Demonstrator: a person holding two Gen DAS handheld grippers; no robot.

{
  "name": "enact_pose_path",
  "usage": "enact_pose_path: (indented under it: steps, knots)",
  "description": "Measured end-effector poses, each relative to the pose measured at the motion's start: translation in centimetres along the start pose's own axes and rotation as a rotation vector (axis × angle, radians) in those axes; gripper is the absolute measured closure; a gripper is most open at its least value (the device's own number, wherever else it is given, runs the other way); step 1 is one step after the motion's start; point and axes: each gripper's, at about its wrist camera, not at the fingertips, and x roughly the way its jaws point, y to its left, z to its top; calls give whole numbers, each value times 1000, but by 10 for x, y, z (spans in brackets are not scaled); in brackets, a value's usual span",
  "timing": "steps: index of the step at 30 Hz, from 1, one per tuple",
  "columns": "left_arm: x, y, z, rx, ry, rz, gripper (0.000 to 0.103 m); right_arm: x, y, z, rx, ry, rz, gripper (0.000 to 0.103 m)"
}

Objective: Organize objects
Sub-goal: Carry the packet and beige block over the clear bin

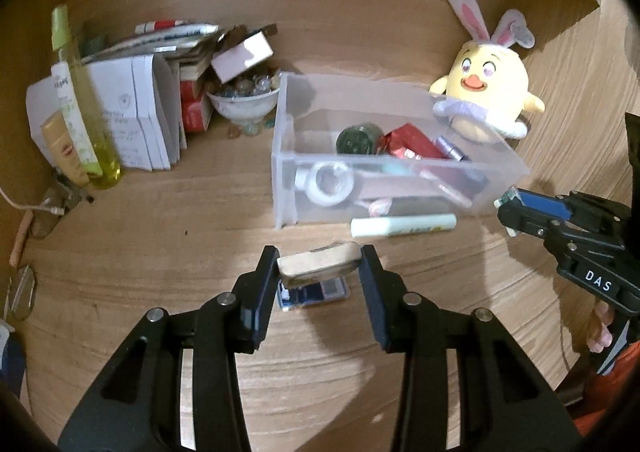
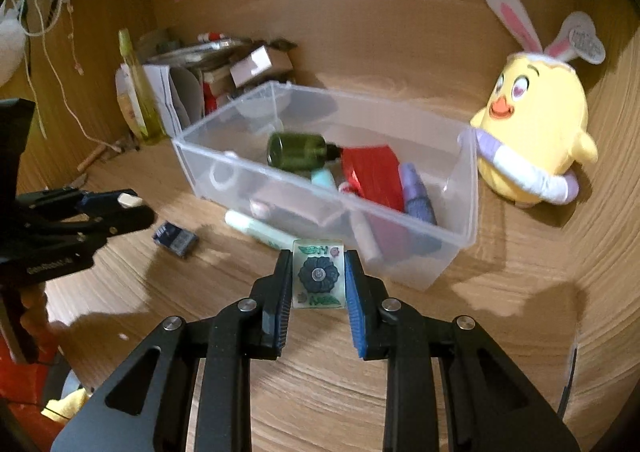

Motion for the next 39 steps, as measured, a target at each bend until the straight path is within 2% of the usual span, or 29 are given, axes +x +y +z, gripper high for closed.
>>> enact_pose_path:
  steps: [12,24,31,39]
  knots:
    - [-6,-13,28,11,-74,-16,62,-14,1,17,-16,-68,-4,80]
    - [6,-27,52,18,-94,-28,62,-16,-14,28,16,-100,-14,80]
    - [21,-36,66,21,-81,-43,62,-16,-25,39,30,-133,-48,80]
    - [43,-43,72,39,-40,-31,62,3,-39,48,65,-119,-65,80]
